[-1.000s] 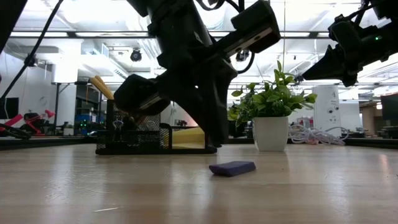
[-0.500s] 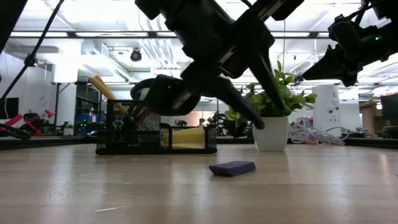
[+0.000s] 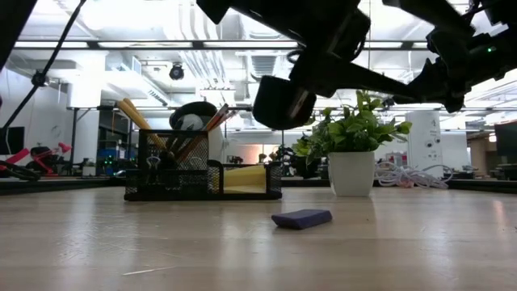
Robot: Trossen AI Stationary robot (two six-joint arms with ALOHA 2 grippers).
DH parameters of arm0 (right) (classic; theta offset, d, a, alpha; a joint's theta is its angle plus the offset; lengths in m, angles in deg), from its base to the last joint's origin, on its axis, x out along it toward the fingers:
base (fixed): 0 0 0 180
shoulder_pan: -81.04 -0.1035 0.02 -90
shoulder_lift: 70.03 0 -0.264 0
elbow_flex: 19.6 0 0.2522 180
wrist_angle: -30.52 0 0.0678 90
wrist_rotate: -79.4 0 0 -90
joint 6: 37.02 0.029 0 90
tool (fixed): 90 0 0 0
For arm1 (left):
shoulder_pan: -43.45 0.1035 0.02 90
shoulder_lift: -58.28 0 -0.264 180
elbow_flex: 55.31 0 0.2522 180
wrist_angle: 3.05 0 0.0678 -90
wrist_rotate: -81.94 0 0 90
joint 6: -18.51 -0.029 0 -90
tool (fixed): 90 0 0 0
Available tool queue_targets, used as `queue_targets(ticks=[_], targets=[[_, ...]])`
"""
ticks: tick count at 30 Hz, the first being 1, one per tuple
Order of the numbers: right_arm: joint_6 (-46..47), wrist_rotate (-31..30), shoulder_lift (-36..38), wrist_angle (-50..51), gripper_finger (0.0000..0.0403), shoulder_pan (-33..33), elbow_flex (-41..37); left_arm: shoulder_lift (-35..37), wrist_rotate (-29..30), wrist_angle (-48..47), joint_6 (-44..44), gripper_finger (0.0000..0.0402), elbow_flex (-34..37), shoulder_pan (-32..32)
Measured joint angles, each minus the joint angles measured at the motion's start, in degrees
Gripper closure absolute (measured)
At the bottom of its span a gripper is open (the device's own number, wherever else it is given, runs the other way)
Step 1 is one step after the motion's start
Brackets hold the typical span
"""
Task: Pick and place office supplies into organizer
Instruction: Put the blue eraser in the black desk organizer
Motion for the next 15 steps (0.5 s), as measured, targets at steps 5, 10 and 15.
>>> queue_targets(ticks=[5,10,15], targets=[[0.0,0.02,0.0,0.01,0.039,0.0,0.0,0.02,-1.93,-2.6,6.17,0.0206,-0.57,1.16],[0.0,0.0,0.02,0.03,0.039,0.0,0.0,0.13,-2.38,-20.07,3.8,0.0206,-8.44,0.49],[-0.02,0.0,0.0,0.01,0.039,0.02,0.0,0.28,1.21,-38.84,-0.58,0.0206,-15.82,-0.09]])
